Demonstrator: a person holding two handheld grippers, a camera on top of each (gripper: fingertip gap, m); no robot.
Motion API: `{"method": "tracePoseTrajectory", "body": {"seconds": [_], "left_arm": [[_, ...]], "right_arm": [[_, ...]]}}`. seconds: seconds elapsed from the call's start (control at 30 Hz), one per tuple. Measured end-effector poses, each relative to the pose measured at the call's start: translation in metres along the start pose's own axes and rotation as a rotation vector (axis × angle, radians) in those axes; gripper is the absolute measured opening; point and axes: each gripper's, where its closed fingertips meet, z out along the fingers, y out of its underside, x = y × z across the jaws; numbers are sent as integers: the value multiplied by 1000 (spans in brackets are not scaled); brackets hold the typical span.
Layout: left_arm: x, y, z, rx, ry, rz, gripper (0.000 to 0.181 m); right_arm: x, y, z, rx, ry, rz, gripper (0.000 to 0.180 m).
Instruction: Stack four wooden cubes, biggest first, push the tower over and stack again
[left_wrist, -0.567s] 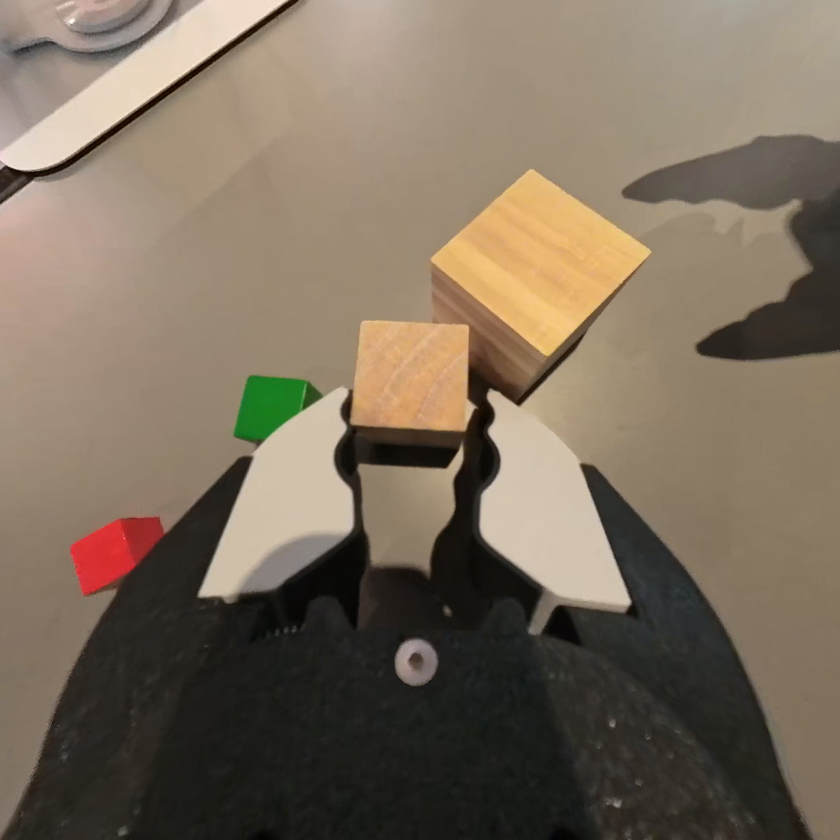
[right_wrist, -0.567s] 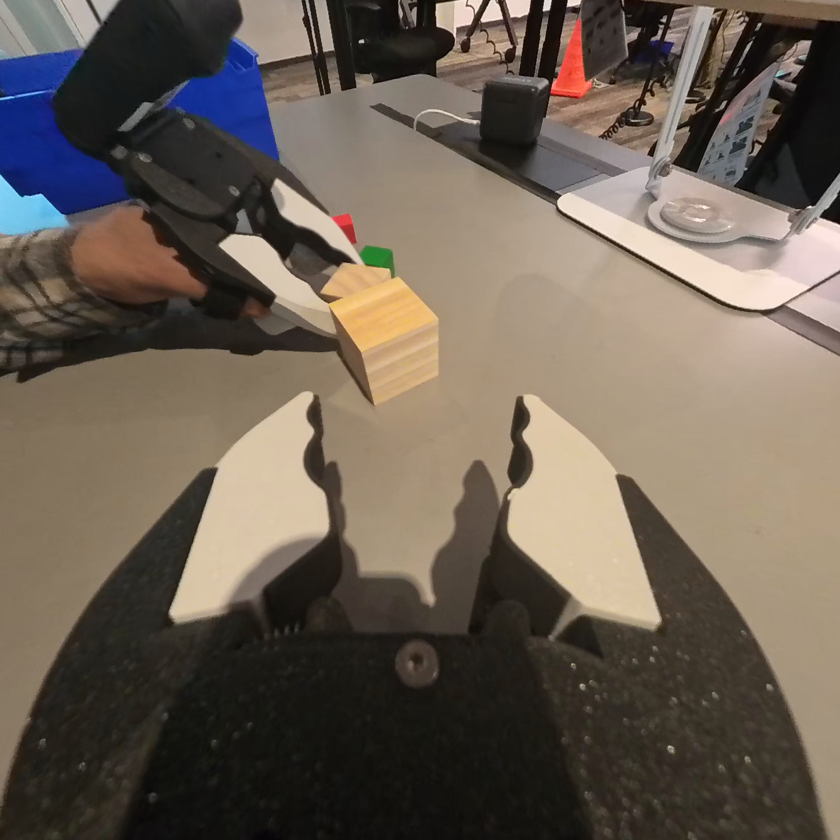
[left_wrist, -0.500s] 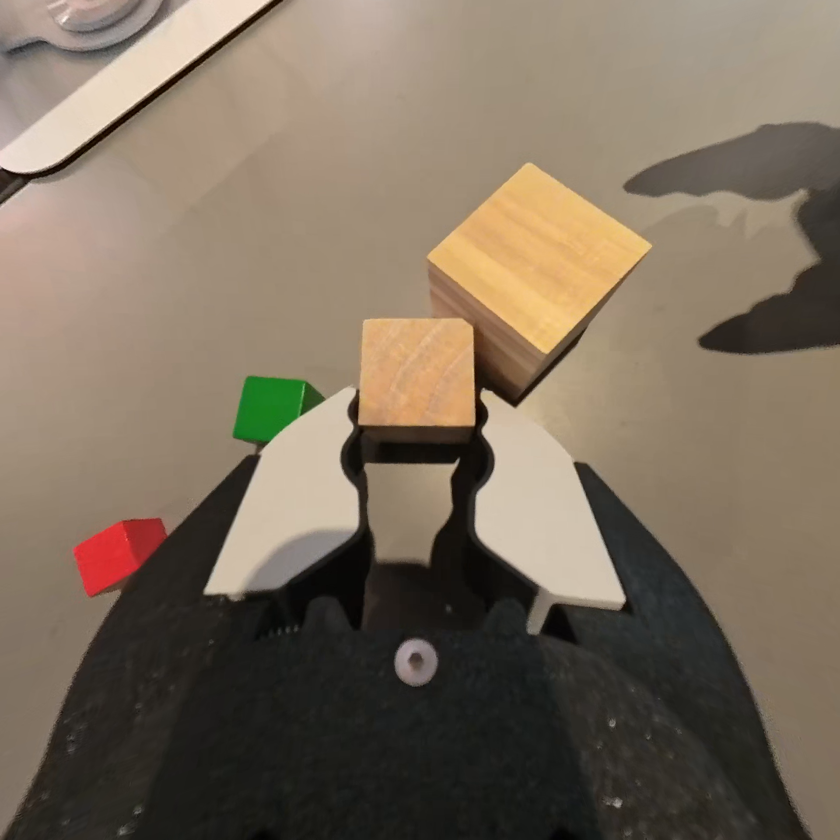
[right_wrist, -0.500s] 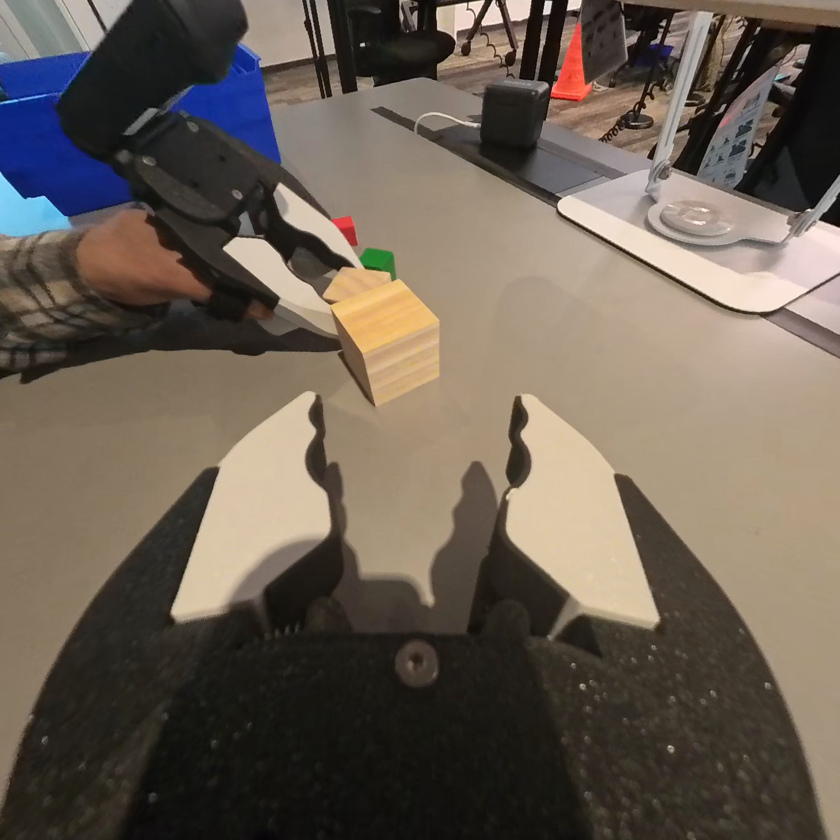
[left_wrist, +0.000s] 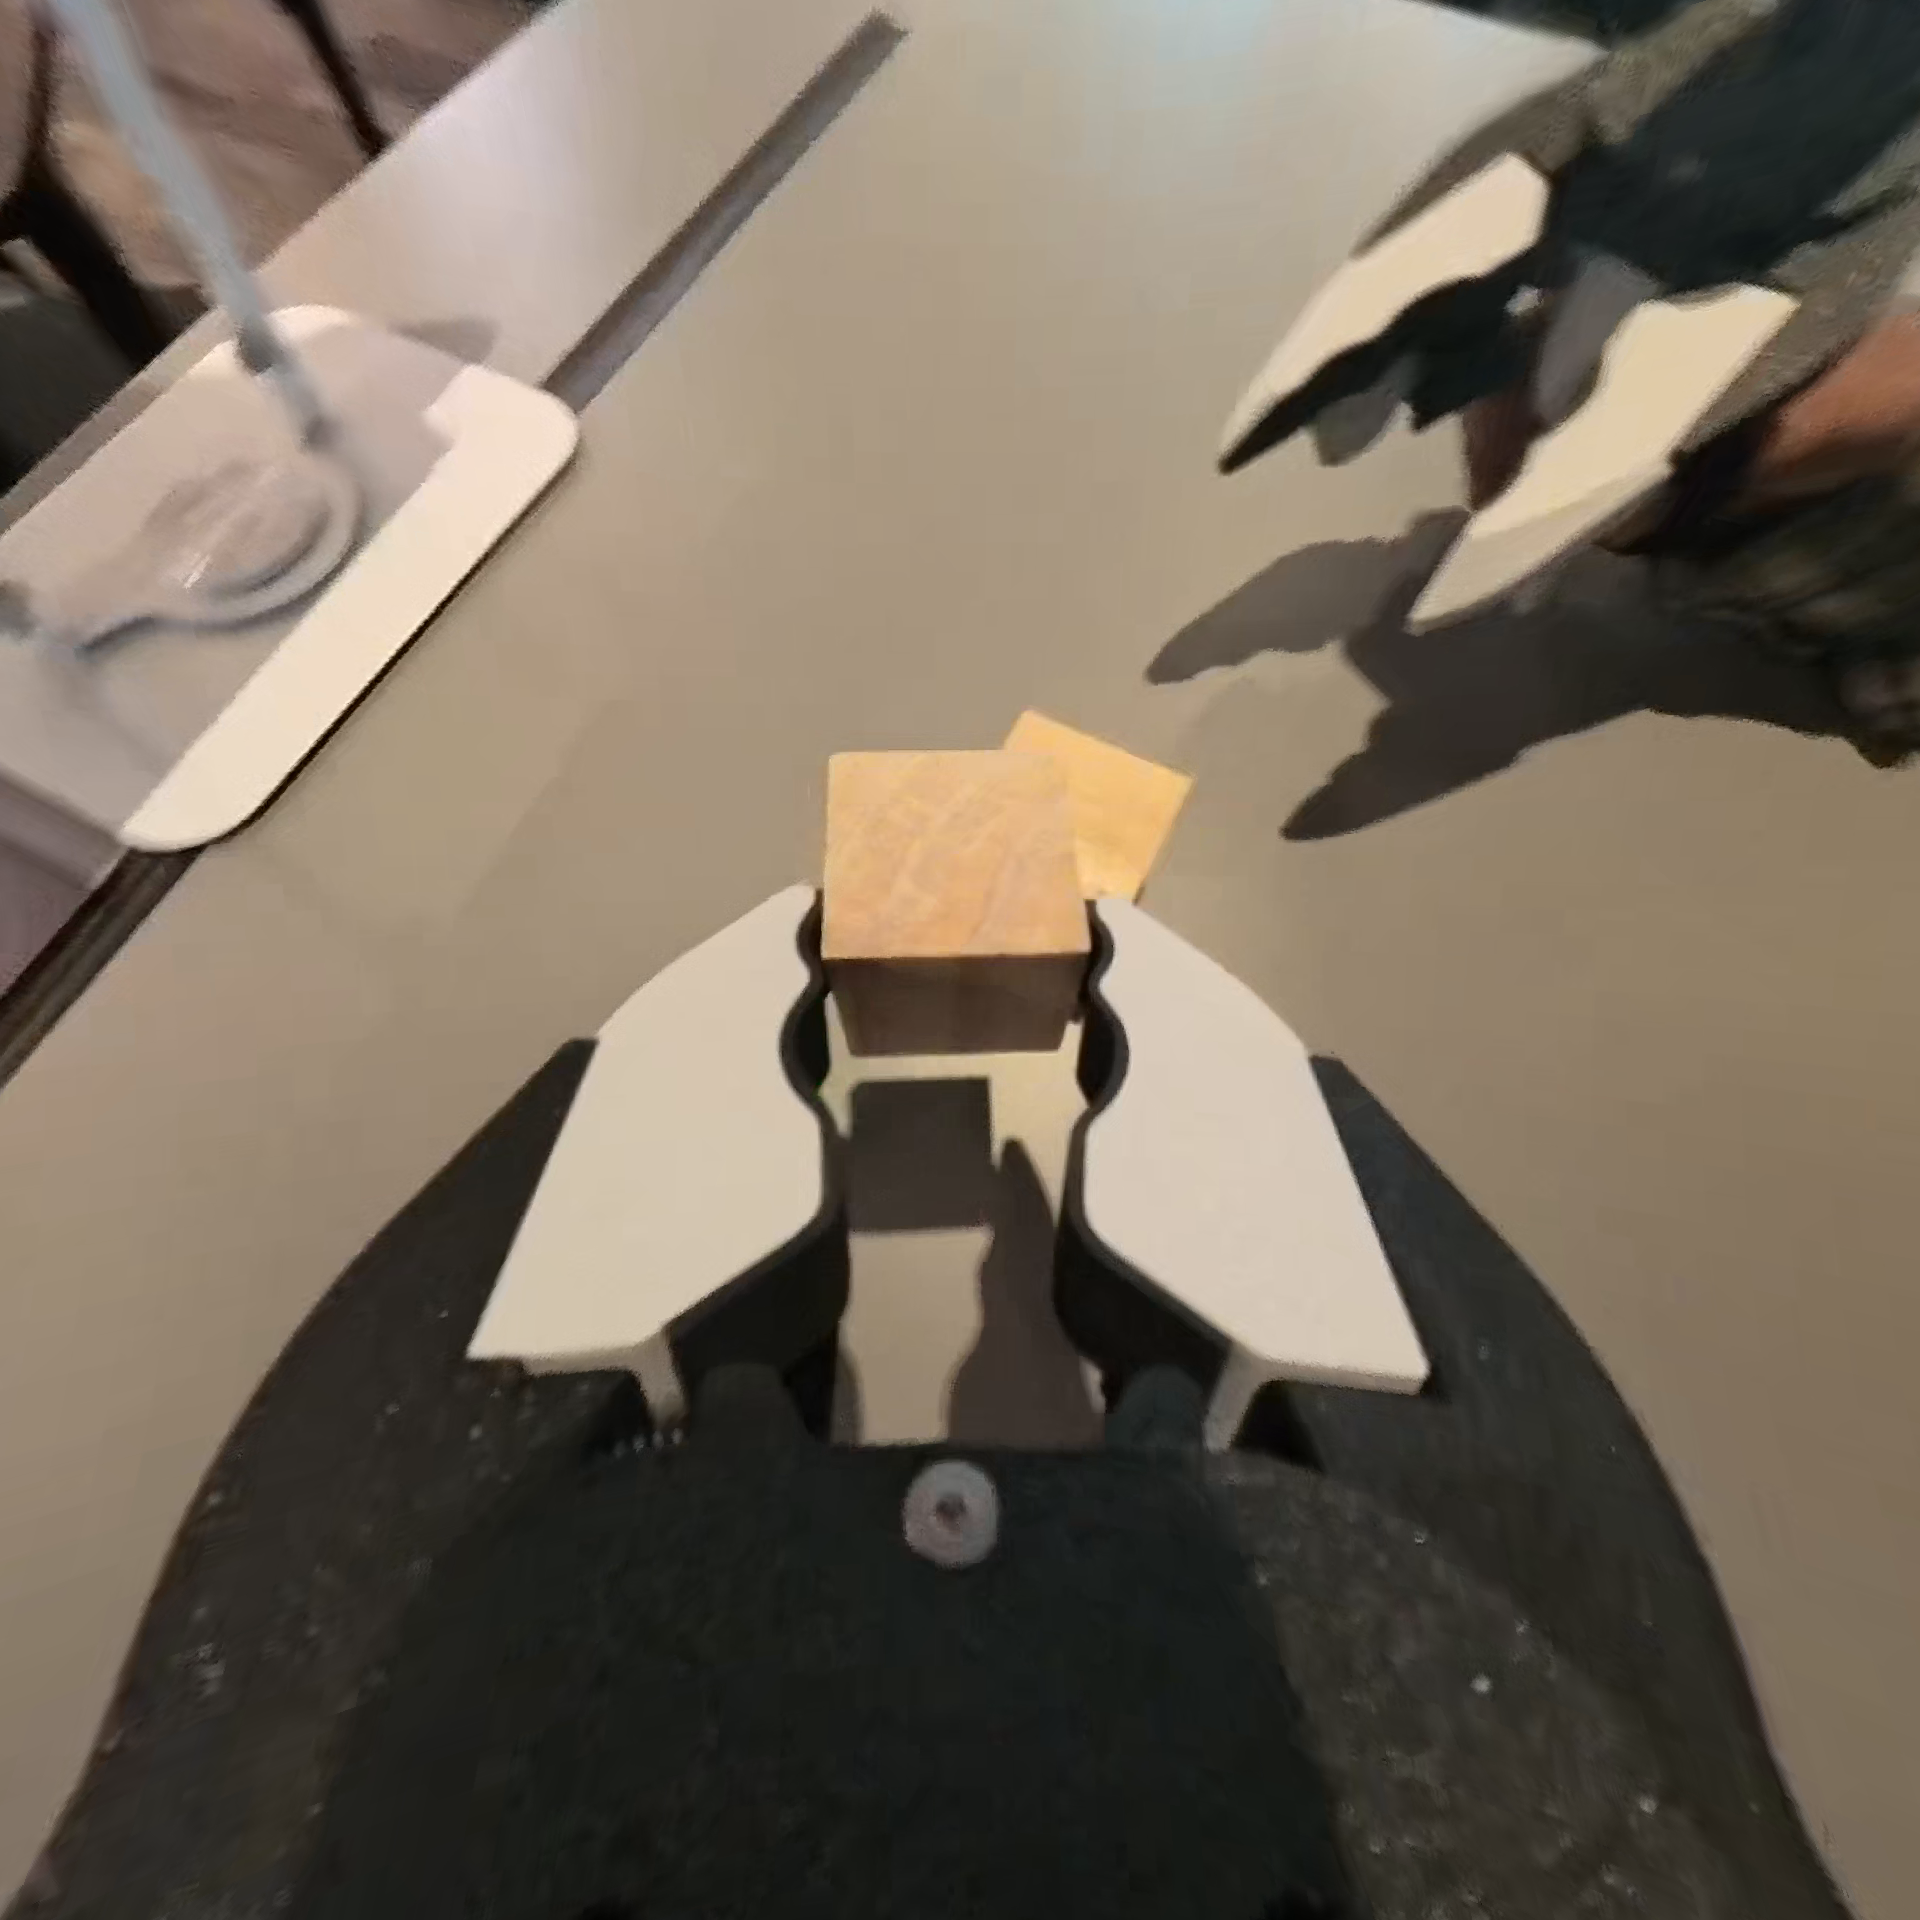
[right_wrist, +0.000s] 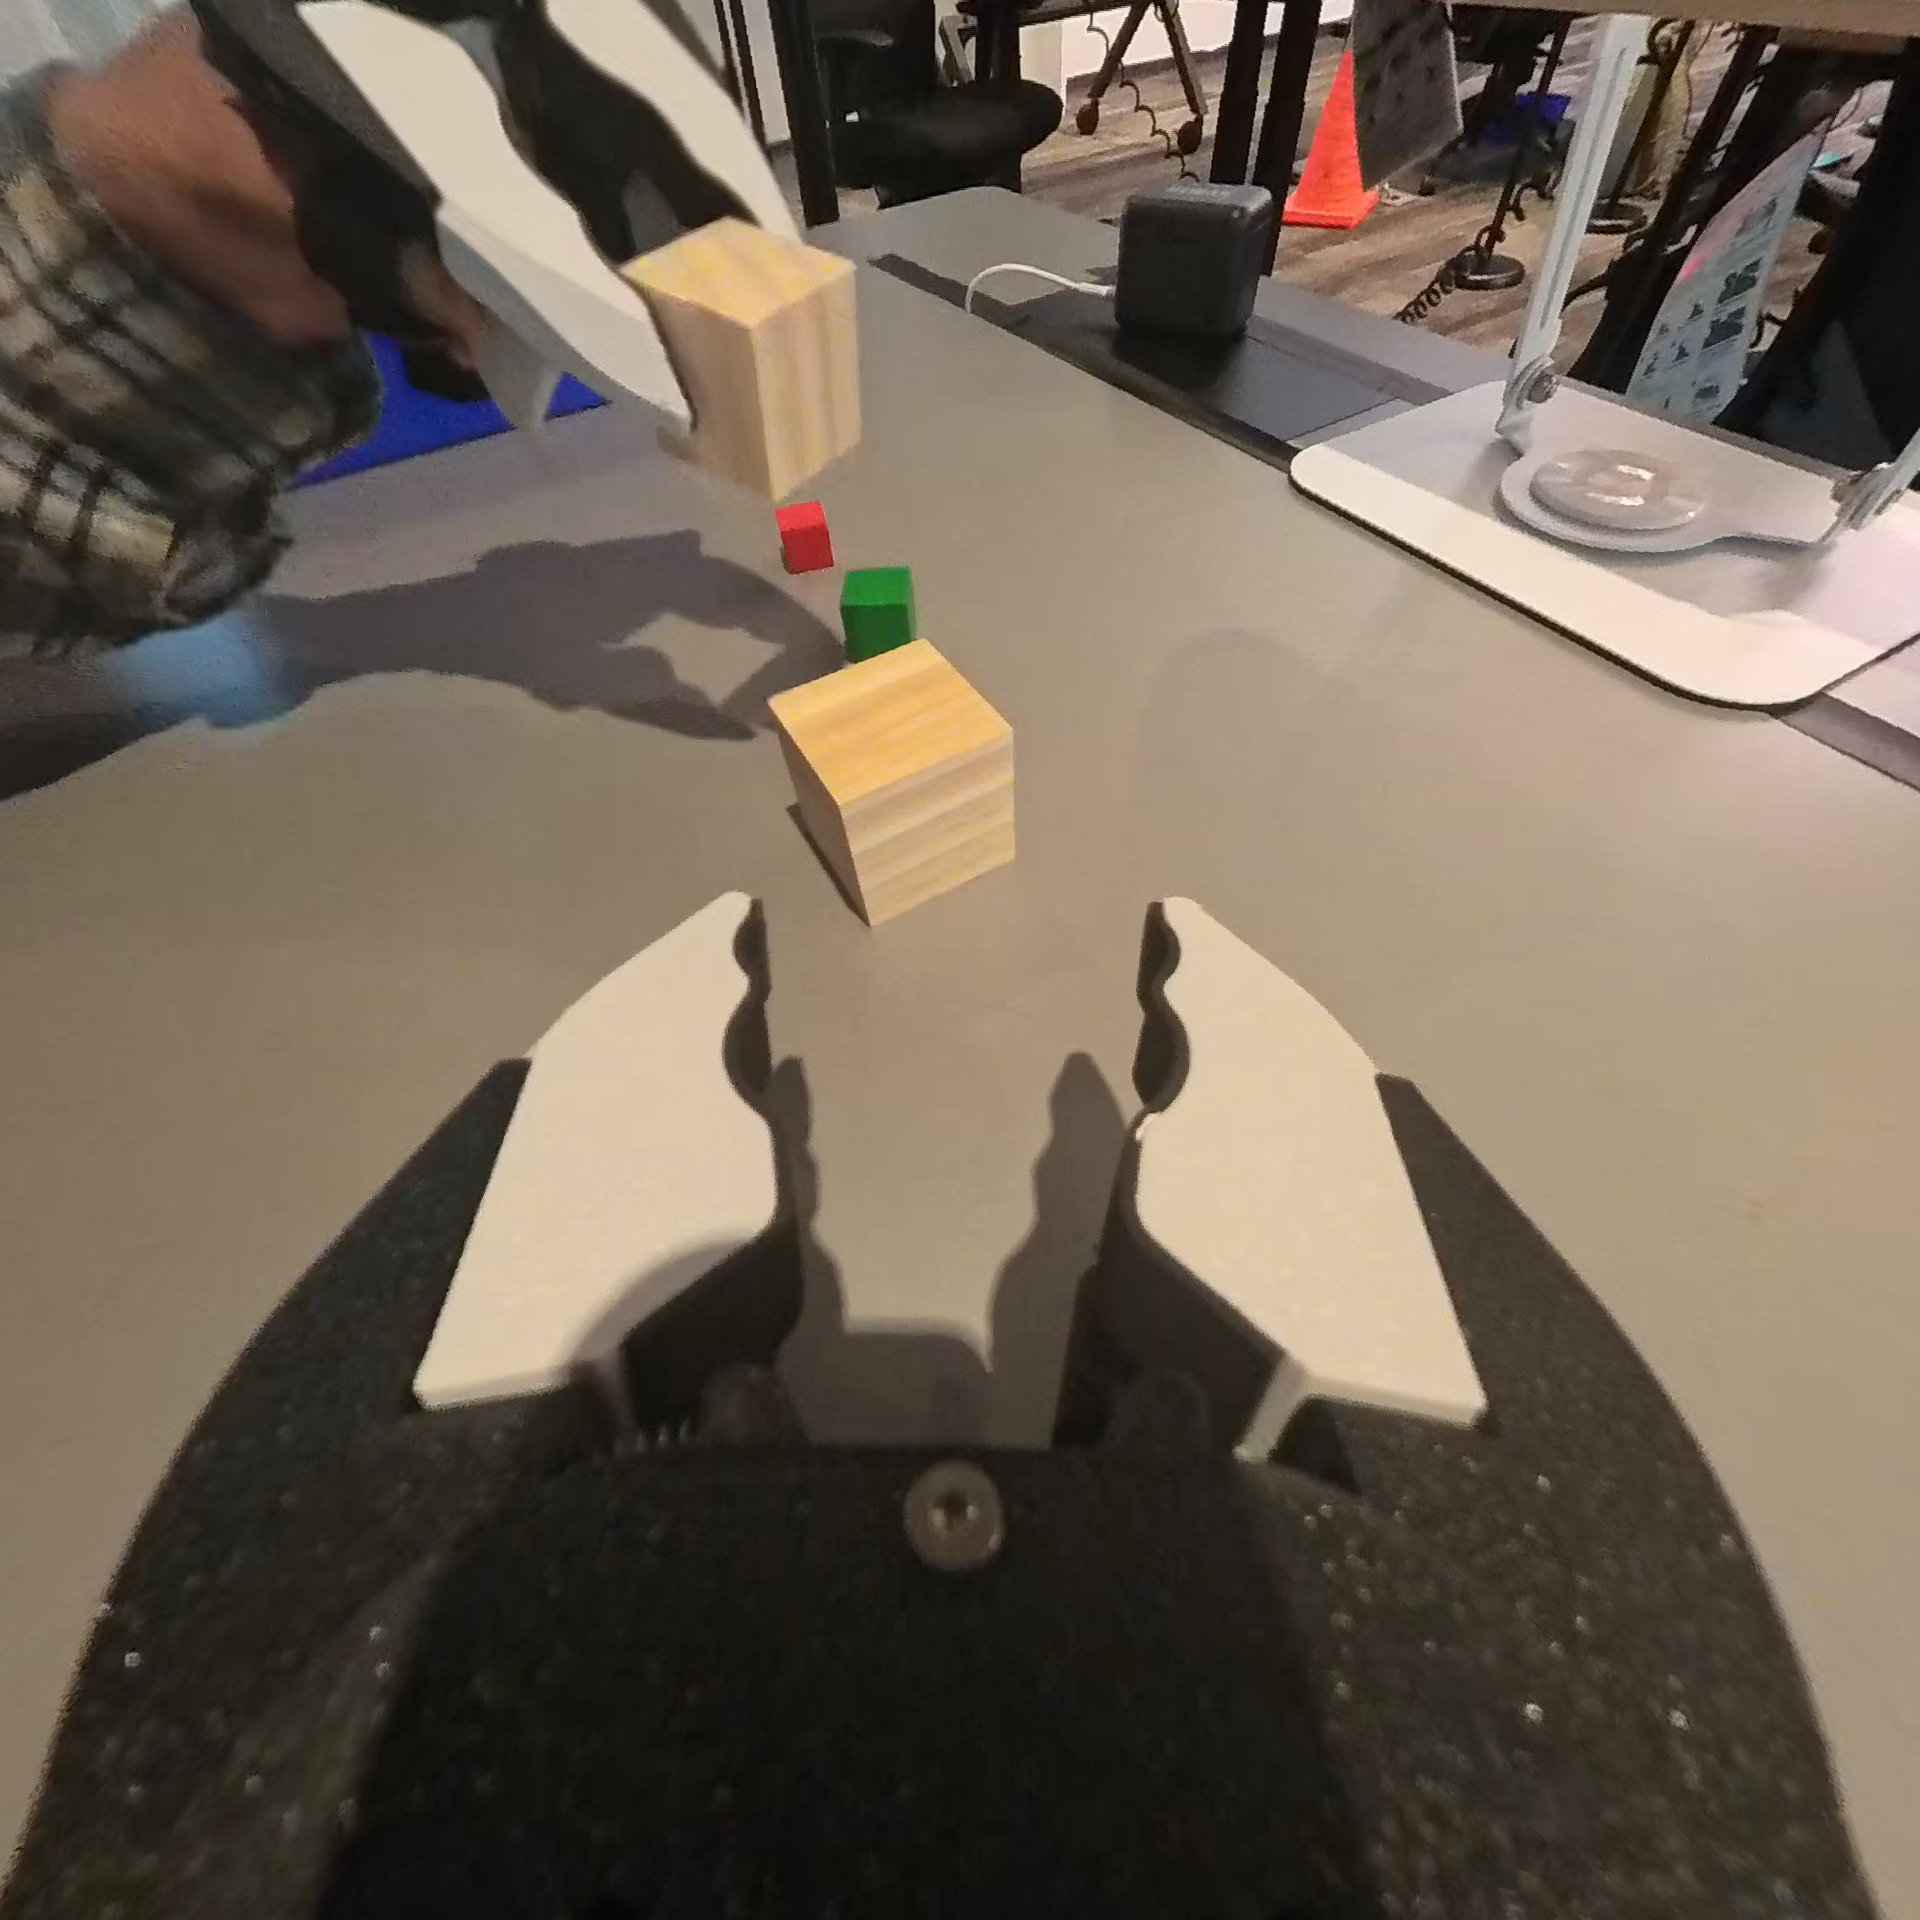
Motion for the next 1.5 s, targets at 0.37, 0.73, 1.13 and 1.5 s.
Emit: {"method": "tracePoseTrajectory", "body": {"seconds": [0.37, 0.73, 1.13, 1.5], "left_arm": [[33, -9, 55, -45, 248, 140, 45], [33, -2, 65, 9, 355, 144, 45], [30, 4, 66, -16, 387, 159, 45], [31, 1, 66, -11, 381, 274, 45]], "right_arm": [[2, 2, -1, -1, -8, 12, 62], [0, 2, -1, 0, -23, 16, 59], [0, 4, 0, 4, -38, 38, 57], [0, 5, 0, -1, -45, 39, 56]]}}
